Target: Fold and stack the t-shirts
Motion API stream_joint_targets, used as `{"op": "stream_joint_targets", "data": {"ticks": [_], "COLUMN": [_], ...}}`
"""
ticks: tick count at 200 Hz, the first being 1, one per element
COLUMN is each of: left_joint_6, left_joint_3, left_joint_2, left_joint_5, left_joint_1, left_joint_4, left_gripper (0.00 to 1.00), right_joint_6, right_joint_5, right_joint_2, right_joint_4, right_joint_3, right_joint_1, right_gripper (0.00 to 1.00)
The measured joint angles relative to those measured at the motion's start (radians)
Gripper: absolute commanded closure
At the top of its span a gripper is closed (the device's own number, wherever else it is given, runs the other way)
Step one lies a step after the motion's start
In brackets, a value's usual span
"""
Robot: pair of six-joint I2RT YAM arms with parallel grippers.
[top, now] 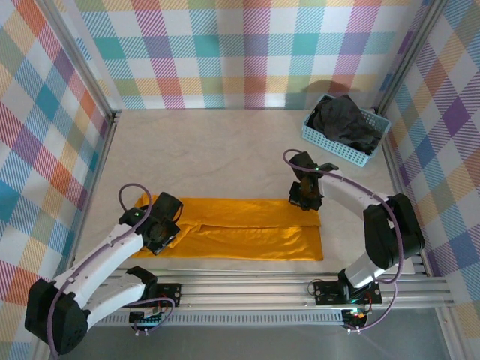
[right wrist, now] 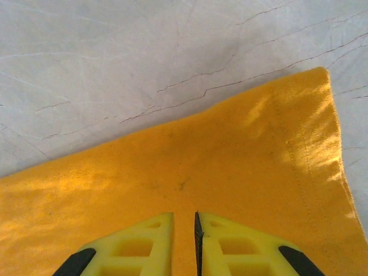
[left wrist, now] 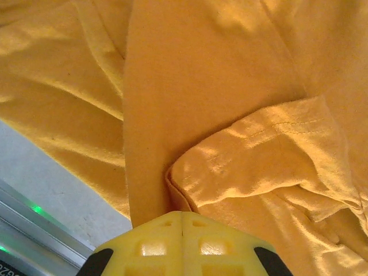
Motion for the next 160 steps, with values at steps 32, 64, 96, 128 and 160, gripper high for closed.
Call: {"op": "stream_joint_targets", "data": {"ticks": [32, 64, 96, 128, 160], "left_joint_6": [0.0, 0.0, 0.0, 0.0, -0.005], "left_joint_3": [0.0, 0.0, 0.0, 0.0, 0.0], "left_joint_2": [0.035, 0.04, 0.054, 0.057, 0.056], "left_joint_5": [0.008, 0.021, 0.026, 0.017, -0.002], "left_joint_1": [-0.02, -0.052, -0.107, -0.164, -0.17], "left_joint_4": [0.04, 0.092, 0.151, 0.178, 0.18], "left_gripper": [1.0, 1.0, 1.0, 1.0, 1.0], "right_joint_6": [0.0, 0.004, 0.016, 0.029, 0.037], "right_joint_5": [-0.002, -0.02, -0.031, -0.031, -0.036], "right_joint_2": [0.011, 0.035, 0.087, 0.138, 0.167], "right_joint_4": [0.001, 0.01, 0.019, 0.026, 0.023], "right_joint_3": [0.0, -0.001, 0.0, 0.0, 0.018], "right_joint_1": [0.0, 0.009, 0.046, 0.057, 0.045], "right_gripper": [0.82, 0.82, 0.82, 0.81, 0.81]}}
